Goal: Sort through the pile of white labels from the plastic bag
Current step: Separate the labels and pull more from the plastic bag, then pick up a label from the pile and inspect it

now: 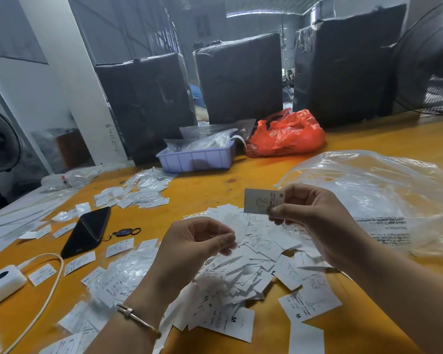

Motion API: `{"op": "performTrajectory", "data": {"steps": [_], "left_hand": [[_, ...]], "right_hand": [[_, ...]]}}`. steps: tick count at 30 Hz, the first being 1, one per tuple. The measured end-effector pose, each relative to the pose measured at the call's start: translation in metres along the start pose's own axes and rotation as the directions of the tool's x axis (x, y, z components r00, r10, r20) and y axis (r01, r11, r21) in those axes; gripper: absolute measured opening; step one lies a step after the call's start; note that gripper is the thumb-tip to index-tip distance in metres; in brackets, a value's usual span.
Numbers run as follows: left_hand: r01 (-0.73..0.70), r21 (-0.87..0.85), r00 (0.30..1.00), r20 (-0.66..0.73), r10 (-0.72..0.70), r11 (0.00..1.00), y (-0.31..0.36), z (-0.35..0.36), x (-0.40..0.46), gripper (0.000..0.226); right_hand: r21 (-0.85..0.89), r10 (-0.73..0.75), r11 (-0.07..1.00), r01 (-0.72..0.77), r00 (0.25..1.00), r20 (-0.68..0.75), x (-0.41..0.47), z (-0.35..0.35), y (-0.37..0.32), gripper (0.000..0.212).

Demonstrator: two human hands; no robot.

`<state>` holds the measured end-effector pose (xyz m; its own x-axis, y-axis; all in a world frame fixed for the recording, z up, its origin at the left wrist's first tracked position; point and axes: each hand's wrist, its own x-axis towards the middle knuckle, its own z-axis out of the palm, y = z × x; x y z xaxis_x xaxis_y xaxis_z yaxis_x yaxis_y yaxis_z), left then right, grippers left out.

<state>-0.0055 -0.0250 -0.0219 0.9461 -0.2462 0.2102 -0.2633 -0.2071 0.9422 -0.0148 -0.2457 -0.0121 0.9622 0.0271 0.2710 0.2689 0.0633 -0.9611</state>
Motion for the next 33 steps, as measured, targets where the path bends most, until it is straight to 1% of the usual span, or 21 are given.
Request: {"op": "performTrajectory", "data": {"steps": [4, 9, 11, 14, 16, 20, 24, 26, 30, 31, 33], "left_hand": [[-0.01, 0.001, 1.0, 0.002, 0.01, 1.0, -0.0018, -0.001, 0.0003, 0.01], [-0.017, 0.014, 1.0, -0.005, 0.017, 1.0, -0.0028, -0.0009, 0.0007, 0.003], [-0.019, 0.008, 1.0, -0.002, 0.019, 1.0, -0.0019, -0.0003, 0.0005, 0.006], [-0.023, -0.009, 1.0, 0.003, 0.023, 1.0, -0.0005, 0.0005, -0.0005, 0.019], [-0.03, -0.014, 0.999, 0.014, 0.03, 0.999, 0.0001, 0.0005, -0.0009, 0.022], [-0.034, -0.021, 0.999, 0.027, 0.034, 0.999, 0.0004, 0.0006, -0.0015, 0.021], [-0.039, -0.006, 0.999, 0.022, 0.039, 0.999, 0.0009, -0.0004, -0.0014, 0.02], [-0.039, 0.0, 0.999, 0.022, 0.039, 0.999, 0.001, -0.0002, -0.0012, 0.019], [-0.038, 0.008, 0.999, 0.027, 0.038, 0.999, 0.0011, 0.0014, -0.0015, 0.019], [-0.04, 0.014, 0.999, 0.028, 0.04, 0.999, 0.0014, 0.0013, -0.0016, 0.02], [-0.045, 0.012, 0.999, 0.031, 0.045, 0.999, 0.0017, 0.0017, -0.0018, 0.02]], "right_hand": [[-0.006, -0.041, 0.999, 0.041, 0.999, 0.012, -0.0025, 0.0029, -0.0022, 0.02], [-0.034, -0.04, 0.999, 0.041, 0.999, 0.009, -0.0018, 0.0015, -0.002, 0.019], [-0.033, -0.043, 0.999, 0.043, 0.999, 0.002, -0.0018, 0.0014, -0.0015, 0.018], [-0.014, -0.048, 0.999, 0.048, 0.999, -0.004, -0.0006, 0.0019, -0.0011, 0.013], [0.011, -0.06, 0.998, 0.06, 0.998, -0.013, -0.0004, 0.0015, -0.0011, 0.01], [0.019, -0.113, 0.993, 0.114, 0.993, -0.013, -0.003, 0.0015, -0.0026, 0.007], [0.009, -0.146, 0.989, 0.146, 0.988, -0.051, -0.003, 0.0017, -0.0037, 0.006], [0.02, -0.127, 0.992, 0.128, 0.99, -0.06, -0.0026, 0.0024, -0.004, 0.01], [0.037, -0.021, 0.999, 0.022, 0.999, -0.035, -0.002, 0.0036, -0.006, 0.02], [0.062, 0.0, 0.998, 0.002, 1.0, -0.025, -0.0017, 0.0032, -0.0065, 0.02], [0.105, 0.011, 0.994, -0.014, 1.0, 0.025, -0.0022, 0.0032, -0.0086, 0.009]]}}
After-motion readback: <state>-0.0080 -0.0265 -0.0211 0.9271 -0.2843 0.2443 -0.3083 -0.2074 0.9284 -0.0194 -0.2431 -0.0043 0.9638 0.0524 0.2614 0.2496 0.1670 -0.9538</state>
